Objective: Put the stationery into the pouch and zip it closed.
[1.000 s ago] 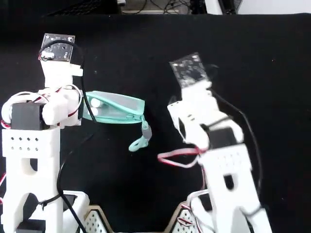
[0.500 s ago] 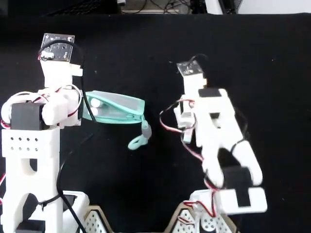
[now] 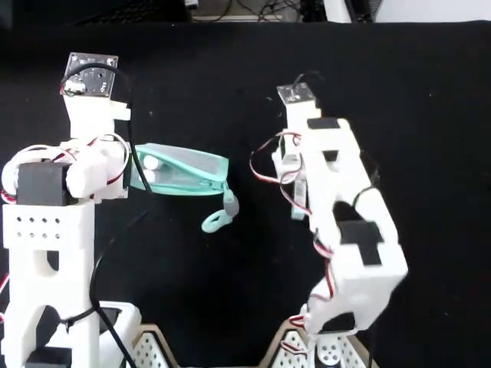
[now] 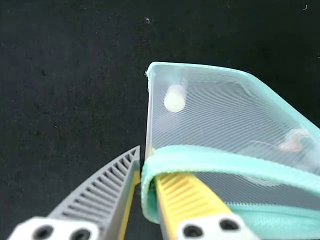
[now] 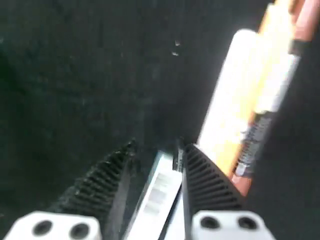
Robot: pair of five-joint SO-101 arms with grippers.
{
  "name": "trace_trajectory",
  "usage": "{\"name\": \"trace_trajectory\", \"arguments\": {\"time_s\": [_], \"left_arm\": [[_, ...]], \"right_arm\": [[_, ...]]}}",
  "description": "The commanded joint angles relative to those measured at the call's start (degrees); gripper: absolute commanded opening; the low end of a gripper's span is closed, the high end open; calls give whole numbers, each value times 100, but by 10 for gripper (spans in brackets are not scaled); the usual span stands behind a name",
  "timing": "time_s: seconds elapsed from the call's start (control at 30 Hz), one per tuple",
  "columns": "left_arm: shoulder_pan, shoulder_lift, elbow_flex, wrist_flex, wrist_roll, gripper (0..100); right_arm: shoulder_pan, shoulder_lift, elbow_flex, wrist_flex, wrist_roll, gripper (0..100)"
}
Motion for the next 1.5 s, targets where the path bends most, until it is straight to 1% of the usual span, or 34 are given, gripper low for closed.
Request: {"name": "trace_trajectory", "arguments": {"time_s": [0.0, 0.13, 0.37, 0.5, 0.67, 0.77, 0.97, 1.1, 1.2, 1.27, 1.4, 1.47], "left_arm": [[-31, 0, -13, -114, -9, 30], [-31, 0, -13, -114, -9, 30], [-31, 0, -13, -114, -9, 30], [-31, 0, -13, -114, -18, 30], [-31, 0, -13, -114, -18, 30], [-31, 0, -13, -114, -18, 30], [-31, 0, -13, -114, -18, 30], [-31, 0, -13, -114, -18, 30], [-31, 0, -13, -114, -18, 30], [-31, 0, -13, -105, -18, 30], [-31, 0, -13, -114, -18, 30], [-31, 0, -13, -114, -18, 30]], "right_arm": [[26, 224, -312, 290, -35, 123], [53, 295, -479, 624, -9, 122], [26, 110, -462, 818, 105, 123], [18, -734, -127, 967, 114, 121], [18, -2053, 919, 958, 105, 121], [18, -2422, 1411, 923, 123, 123], [-9, -2431, 1648, 624, 105, 124], [-396, -2422, 1666, 571, 62, 124], [-545, -2404, 1622, 545, -202, 124], [-484, -2264, 1534, 501, -264, 127], [-176, -1798, 1297, 527, -202, 201], [-158, -1569, 1226, 510, -202, 194]]}}
